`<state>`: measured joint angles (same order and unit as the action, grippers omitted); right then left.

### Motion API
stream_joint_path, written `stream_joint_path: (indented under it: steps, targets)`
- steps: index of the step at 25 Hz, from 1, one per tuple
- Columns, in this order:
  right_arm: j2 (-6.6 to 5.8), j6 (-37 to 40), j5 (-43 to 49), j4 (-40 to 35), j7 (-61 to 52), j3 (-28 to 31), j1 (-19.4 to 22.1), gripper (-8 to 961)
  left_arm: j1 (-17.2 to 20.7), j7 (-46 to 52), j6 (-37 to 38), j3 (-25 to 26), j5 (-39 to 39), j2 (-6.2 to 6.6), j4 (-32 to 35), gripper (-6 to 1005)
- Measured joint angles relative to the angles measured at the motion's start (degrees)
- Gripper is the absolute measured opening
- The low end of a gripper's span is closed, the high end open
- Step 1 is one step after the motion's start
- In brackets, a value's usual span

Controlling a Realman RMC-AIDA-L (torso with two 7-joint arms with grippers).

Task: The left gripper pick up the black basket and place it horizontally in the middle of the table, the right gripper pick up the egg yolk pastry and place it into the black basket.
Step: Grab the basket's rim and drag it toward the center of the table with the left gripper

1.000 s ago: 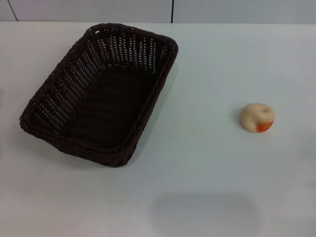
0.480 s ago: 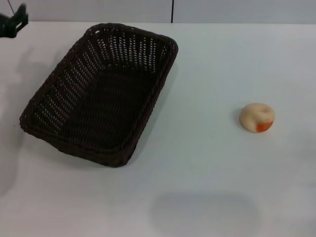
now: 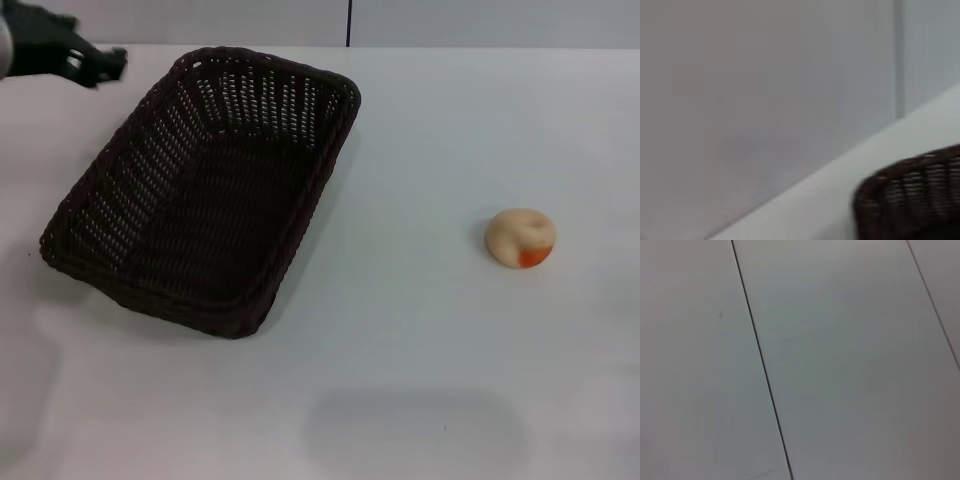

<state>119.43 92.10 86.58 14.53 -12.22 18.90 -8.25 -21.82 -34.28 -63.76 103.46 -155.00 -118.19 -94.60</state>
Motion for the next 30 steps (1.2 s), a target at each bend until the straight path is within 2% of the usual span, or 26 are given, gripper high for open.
stream_joint_path:
  steps: [5,10,13,15,16,22,23,25,30]
  targets:
    - [-0.01,-1.20,0.00,-0.35,0.01,0.00,-0.34,846,-1.28,-0.74,-4.16,0.14,1.52,0.15,0.00,591]
    - [0.02,-1.31,0.00,-0.41,0.01,0.00,-0.38,846,-1.55,-0.16,-5.26,-0.53,1.48,0.00,0.22,618]
    - [0.00,-1.32,0.00,-0.46,0.01,0.00,-0.43,846,-2.98,0.16,-4.64,-0.59,0.94,0.09,3.77,791]
    - [0.00,-1.32,0.00,-0.47,0.00,0.00,-0.45,846,-2.98,0.16,-4.64,-0.59,0.94,0.09,3.77,794]
    - [-0.01,-1.32,0.00,-0.47,0.01,0.00,-0.52,846,-4.38,-0.07,-2.39,-0.49,0.03,0.18,8.79,795]
    - [-0.04,-1.32,0.00,-0.47,0.00,0.00,-0.56,846,-4.99,-0.08,-1.26,-0.46,-0.31,0.19,11.20,782]
    - [-0.06,-1.31,0.00,-0.47,0.01,0.00,-0.54,846,-6.76,-0.12,-0.43,-0.39,-1.20,0.18,15.92,777]
    - [-0.07,-1.31,0.00,-0.47,0.00,0.00,-0.55,846,-7.95,0.01,0.21,-0.54,-3.10,0.07,19.25,766]
    - [-0.07,-1.21,0.00,-0.47,0.00,0.00,-0.60,846,-8.36,0.87,0.13,-1.01,-4.03,-0.06,19.56,738]
